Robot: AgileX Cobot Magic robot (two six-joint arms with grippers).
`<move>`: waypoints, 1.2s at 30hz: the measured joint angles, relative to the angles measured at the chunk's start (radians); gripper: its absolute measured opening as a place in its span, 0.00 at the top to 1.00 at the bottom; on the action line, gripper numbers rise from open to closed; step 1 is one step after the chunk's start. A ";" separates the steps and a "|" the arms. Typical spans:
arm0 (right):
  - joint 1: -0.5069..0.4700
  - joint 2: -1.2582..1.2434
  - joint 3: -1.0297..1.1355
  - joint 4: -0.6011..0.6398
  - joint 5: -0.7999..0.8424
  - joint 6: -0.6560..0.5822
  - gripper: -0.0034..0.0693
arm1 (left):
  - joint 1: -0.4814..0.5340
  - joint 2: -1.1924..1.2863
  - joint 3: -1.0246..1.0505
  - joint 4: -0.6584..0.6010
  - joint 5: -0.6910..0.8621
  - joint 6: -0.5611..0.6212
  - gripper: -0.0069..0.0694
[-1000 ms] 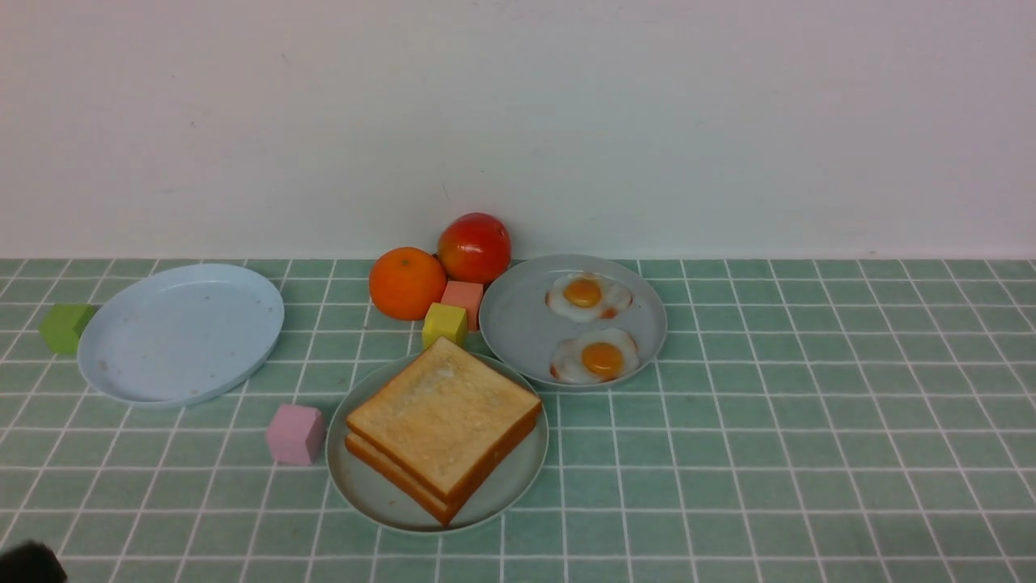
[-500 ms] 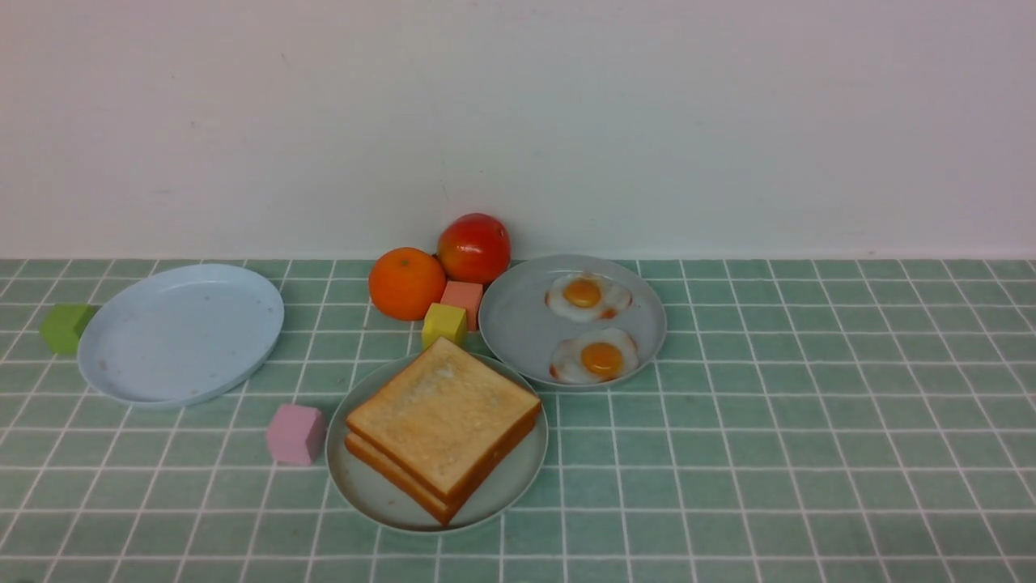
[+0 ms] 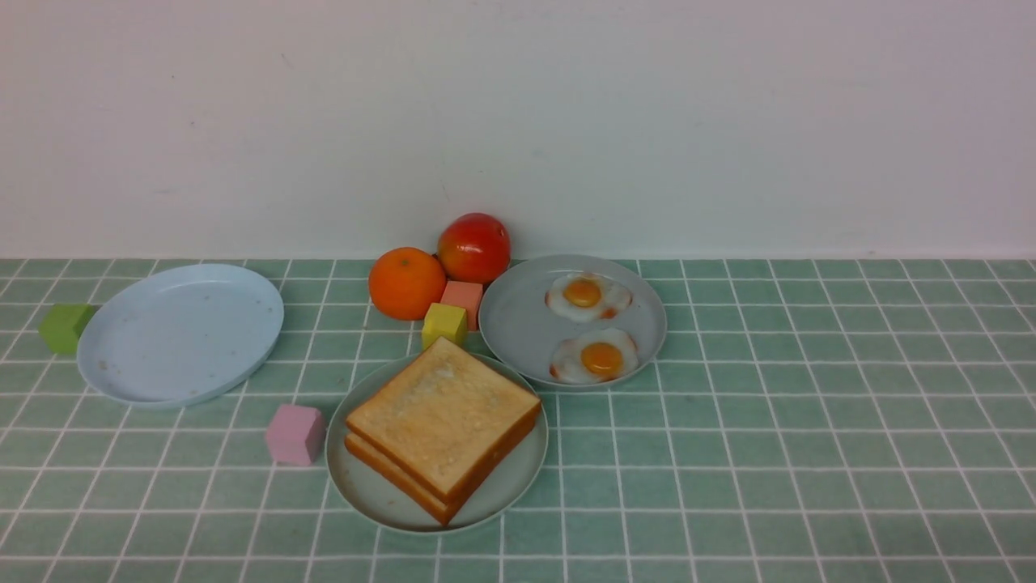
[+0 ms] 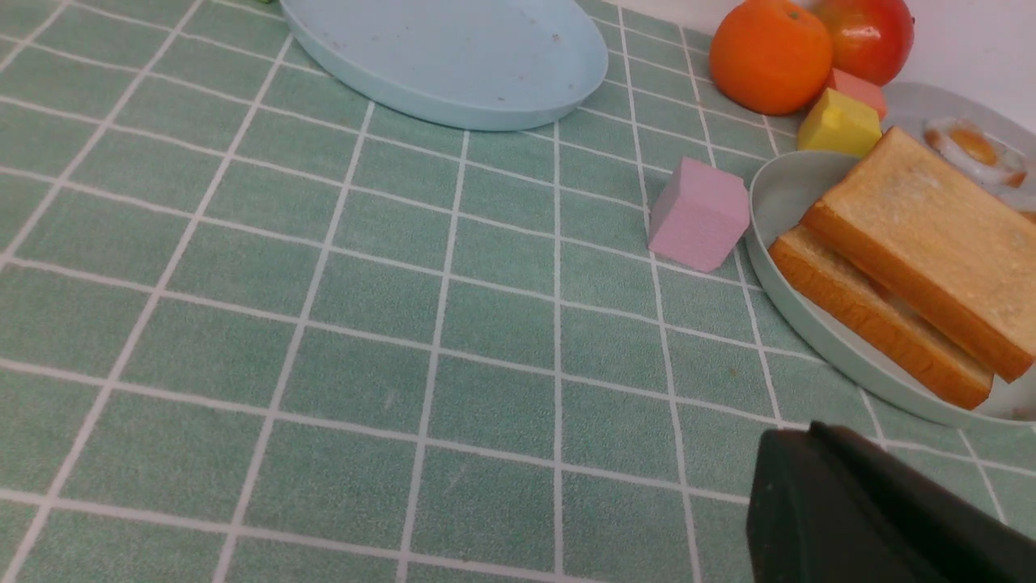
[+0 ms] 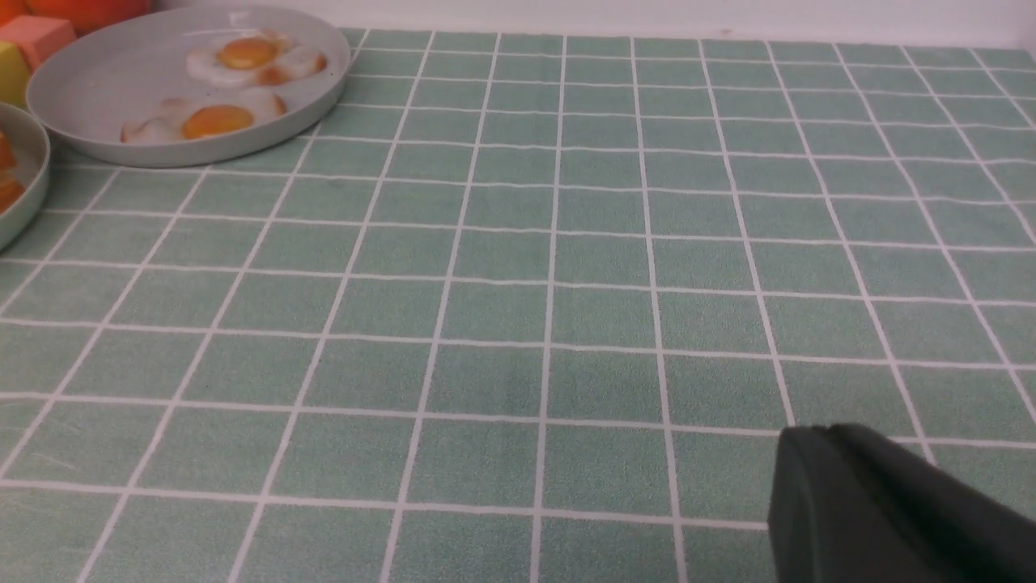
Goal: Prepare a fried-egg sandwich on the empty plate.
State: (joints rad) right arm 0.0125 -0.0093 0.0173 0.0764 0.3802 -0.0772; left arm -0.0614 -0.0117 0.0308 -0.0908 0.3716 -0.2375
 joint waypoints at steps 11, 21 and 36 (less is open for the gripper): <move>0.000 0.000 -0.001 0.002 0.000 0.000 0.90 | 0.000 0.000 0.000 0.000 -0.002 0.000 0.93; 0.000 0.000 -0.001 0.002 0.000 0.000 0.88 | 0.000 0.000 0.000 0.002 -0.002 0.000 0.93; 0.000 0.000 -0.001 0.002 0.001 0.000 0.86 | 0.000 0.000 0.000 0.002 -0.002 0.000 0.92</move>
State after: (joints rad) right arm 0.0125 -0.0093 0.0165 0.0785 0.3813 -0.0772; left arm -0.0614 -0.0117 0.0308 -0.0886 0.3698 -0.2375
